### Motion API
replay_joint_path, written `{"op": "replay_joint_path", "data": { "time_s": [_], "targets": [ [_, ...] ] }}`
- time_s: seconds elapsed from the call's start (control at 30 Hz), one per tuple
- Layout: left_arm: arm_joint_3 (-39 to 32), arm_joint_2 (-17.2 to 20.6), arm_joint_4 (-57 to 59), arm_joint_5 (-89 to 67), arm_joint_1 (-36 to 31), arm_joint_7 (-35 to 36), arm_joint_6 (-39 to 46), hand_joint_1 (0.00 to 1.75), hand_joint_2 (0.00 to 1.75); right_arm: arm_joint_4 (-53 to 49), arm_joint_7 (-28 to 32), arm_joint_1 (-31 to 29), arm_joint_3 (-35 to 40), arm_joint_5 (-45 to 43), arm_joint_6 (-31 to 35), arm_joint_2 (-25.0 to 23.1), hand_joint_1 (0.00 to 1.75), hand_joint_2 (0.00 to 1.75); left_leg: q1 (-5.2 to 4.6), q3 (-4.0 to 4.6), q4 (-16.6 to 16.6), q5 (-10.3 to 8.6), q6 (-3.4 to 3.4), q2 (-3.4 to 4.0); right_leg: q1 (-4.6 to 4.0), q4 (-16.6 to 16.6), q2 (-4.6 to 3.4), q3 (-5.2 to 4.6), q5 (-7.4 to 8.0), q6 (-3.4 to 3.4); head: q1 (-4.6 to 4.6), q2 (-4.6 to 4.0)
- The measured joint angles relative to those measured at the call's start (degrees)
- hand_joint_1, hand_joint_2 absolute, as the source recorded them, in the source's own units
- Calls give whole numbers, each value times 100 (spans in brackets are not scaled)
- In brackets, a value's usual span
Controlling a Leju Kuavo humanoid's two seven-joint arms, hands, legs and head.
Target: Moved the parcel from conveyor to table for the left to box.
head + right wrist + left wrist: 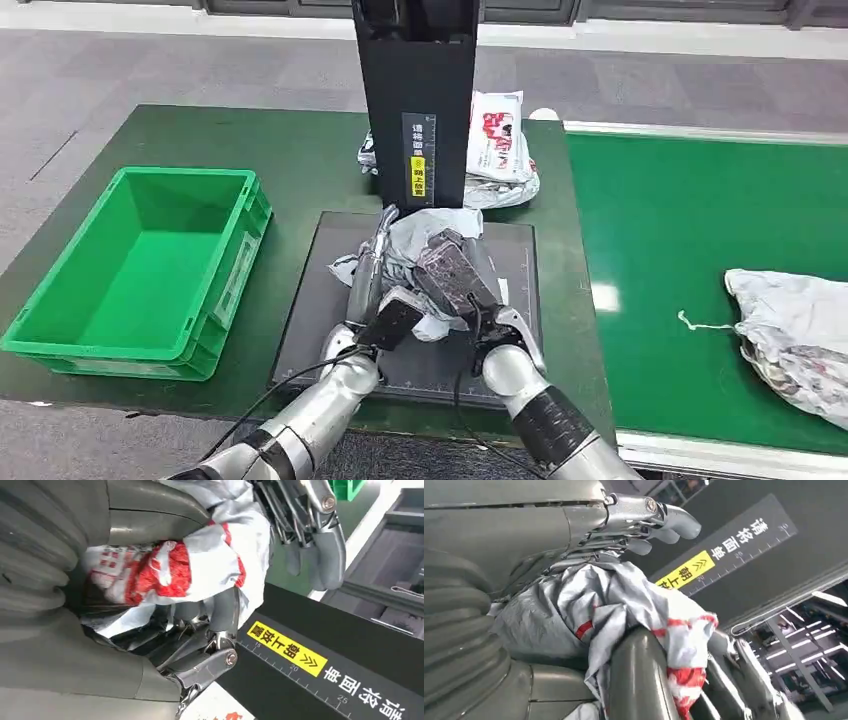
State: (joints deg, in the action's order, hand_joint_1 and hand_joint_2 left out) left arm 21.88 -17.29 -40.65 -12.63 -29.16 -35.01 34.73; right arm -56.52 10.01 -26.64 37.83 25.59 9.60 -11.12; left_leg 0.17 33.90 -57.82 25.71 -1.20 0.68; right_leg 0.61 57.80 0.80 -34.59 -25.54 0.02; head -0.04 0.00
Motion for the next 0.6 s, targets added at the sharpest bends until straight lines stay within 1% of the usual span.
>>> {"op": "replay_joint_path", "data": {
  "time_s": [0.07, 0.1, 0.27, 0.4, 0.5, 0.6],
  "targets": [
    [-2, 0, -2, 0, 0, 2, 0, 0, 175, -22, 0, 16, 0, 0, 0, 11, 0, 175, 0, 0, 0, 0, 0, 0, -1, 0, 0, 0, 0, 0, 0, 0],
    [-2, 0, -2, 2, 0, 2, 0, 0, 175, -37, 0, 27, 0, 0, 0, 17, 0, 0, 0, 0, 0, 0, 0, 0, -1, 0, 0, 0, 0, 0, 0, 0],
    [0, 0, -24, -2, -2, 2, 0, 0, 175, -66, -26, 86, -7, 83, 46, 46, 0, 0, 0, 1, 0, 0, 0, 0, 0, 0, 0, 0, 0, 0, 0, 0],
    [0, -2, -68, -68, -12, 17, 0, 0, 175, -296, -31, 254, -103, 249, 295, 66, 0, 0, 0, 1, 0, 0, 0, 0, 1, 0, 0, 0, 0, 0, -2, 0],
    [-2, -13, -101, -118, -67, 37, -2, 0, 175, -733, 6, 469, -353, 345, 702, 68, 0, 0, 0, 2, -1, 0, 1, -7, 1, 0, 8, 1, 0, 0, -2, 0],
    [-2, -15, -111, -188, -96, 70, 9, 0, 175, -1417, 243, 784, -733, 306, 1146, 70, 0, 0, 0, 3, 0, 0, 1, -9, 2, 0, 10, 3, -1, 1, 0, 0]
  ]
}}
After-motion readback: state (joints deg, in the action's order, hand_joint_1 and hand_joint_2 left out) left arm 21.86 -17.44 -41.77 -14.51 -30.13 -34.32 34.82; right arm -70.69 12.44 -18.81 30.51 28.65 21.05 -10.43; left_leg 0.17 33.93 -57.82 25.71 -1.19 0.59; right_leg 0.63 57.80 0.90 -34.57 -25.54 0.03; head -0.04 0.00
